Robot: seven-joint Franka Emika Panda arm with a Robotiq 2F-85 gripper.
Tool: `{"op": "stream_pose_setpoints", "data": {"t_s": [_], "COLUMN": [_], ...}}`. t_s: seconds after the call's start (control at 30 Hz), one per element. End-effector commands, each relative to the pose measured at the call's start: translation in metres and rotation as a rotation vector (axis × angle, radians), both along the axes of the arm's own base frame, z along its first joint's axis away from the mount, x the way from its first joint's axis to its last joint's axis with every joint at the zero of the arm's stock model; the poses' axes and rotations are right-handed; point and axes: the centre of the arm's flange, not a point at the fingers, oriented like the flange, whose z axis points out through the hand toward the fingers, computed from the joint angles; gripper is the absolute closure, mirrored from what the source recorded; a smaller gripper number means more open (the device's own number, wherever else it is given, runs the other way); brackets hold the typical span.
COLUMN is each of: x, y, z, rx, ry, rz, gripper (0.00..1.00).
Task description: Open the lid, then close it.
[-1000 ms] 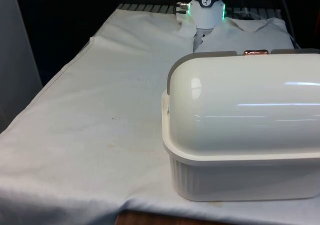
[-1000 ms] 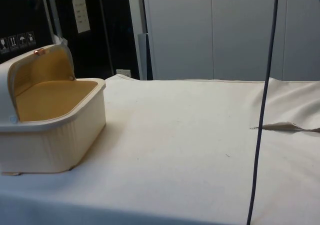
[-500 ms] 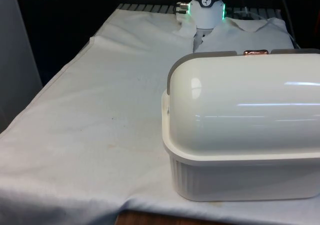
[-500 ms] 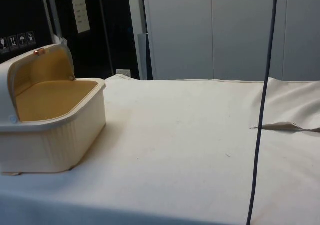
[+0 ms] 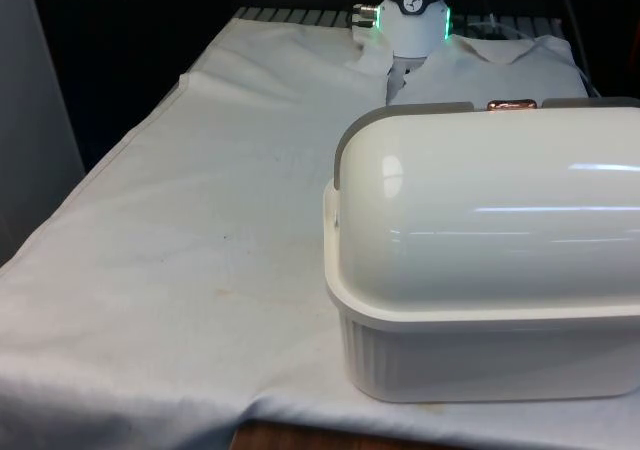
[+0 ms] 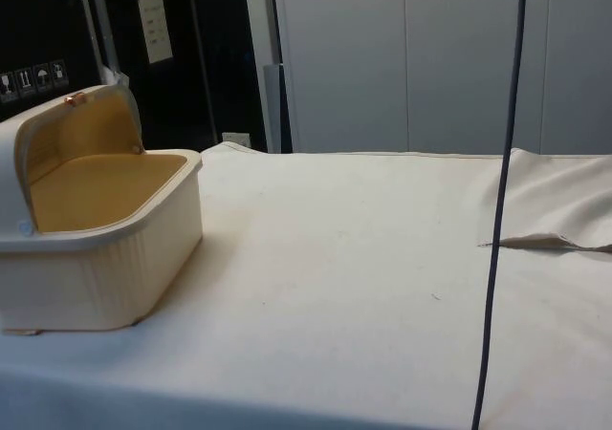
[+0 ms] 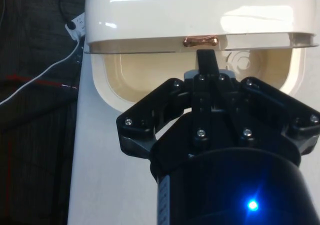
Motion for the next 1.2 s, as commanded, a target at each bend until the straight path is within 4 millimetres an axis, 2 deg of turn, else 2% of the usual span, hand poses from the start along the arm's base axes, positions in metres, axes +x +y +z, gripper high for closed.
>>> {"op": "stream_pose_setpoints", "data": {"t_s": [0.0, 0.03, 0.13, 0.17, 0.23, 0.27, 0.43, 0.47, 0.53, 0.57, 0.6, 0.7, 0.73, 0.93, 1.17], "x": [0.000, 0.001, 0.000, 0.001, 0.001, 0.001, 0.000, 0.001, 0.001, 0.001, 0.001, 0.007, 0.002, 0.025, 0.043], "y": [0.001, 0.000, 0.001, 0.002, 0.002, 0.002, 0.002, 0.003, 0.003, 0.003, 0.003, 0.008, 0.005, 0.018, 0.026], "z": [0.000, -0.001, -0.001, -0.001, -0.001, -0.001, -0.001, -0.002, -0.002, -0.002, -0.002, -0.007, -0.003, -0.015, -0.026], "rx": [-0.004, -0.005, -0.002, -0.009, -0.010, -0.011, -0.008, -0.014, -0.014, -0.015, -0.015, -0.019, -0.012, -0.023, -0.031], "ry": [0.002, 0.002, 0.001, 0.002, 0.002, 0.002, 0.001, 0.002, 0.002, 0.001, 0.002, -0.001, 0.001, -0.014, -0.022], "rz": [-0.002, -0.003, 0.003, 0.000, 0.002, 0.001, 0.006, 0.002, 0.002, 0.003, 0.003, 0.005, 0.011, 0.008, 0.010], "gripper": [1.00, 1.00, 0.89, 0.89, 0.80, 0.67, 0.44, 0.44, 0.34, 0.30, 0.20, 0.07, 0.02, 0.00, 0.00]}}
